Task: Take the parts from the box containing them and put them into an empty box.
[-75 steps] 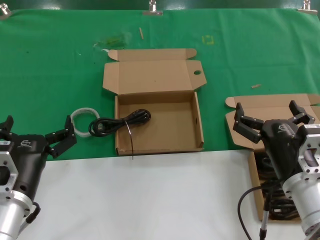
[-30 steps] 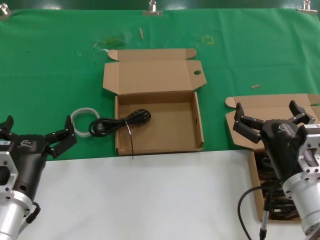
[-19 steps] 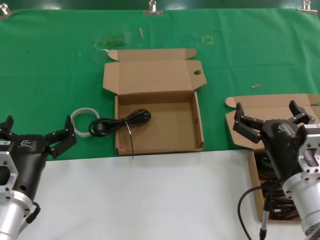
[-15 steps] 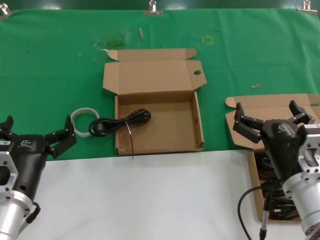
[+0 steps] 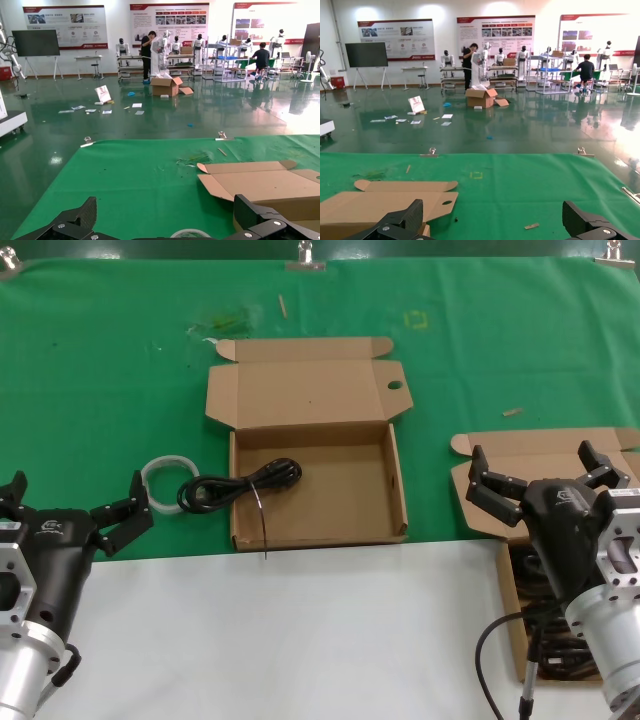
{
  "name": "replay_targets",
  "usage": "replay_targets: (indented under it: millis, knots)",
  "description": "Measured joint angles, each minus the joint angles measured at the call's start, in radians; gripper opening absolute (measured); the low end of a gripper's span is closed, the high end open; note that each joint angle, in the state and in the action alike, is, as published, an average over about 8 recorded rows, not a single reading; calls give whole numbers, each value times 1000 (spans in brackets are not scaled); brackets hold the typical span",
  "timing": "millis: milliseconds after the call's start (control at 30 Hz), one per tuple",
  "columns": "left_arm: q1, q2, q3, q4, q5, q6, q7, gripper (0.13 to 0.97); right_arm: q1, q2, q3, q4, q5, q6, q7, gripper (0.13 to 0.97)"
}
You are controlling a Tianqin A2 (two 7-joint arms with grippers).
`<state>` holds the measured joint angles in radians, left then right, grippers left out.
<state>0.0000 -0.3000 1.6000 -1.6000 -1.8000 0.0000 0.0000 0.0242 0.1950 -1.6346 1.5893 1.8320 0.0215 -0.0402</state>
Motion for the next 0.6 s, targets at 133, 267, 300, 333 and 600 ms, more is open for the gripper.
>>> replay_targets:
  millis: [133,267,300,333,600]
  knots:
    - [0,0,0,0,0,0,0,966,0,0,0,0,0,0,0,966]
    - [0,0,0,0,0,0,0,966,0,0,0,0,0,0,0,966]
    - [0,0,0,0,0,0,0,966,0,0,0,0,0,0,0,966]
    - [0,0,0,0,0,0,0,966,0,0,0,0,0,0,0,966]
    - [0,0,0,0,0,0,0,966,0,0,0,0,0,0,0,966]
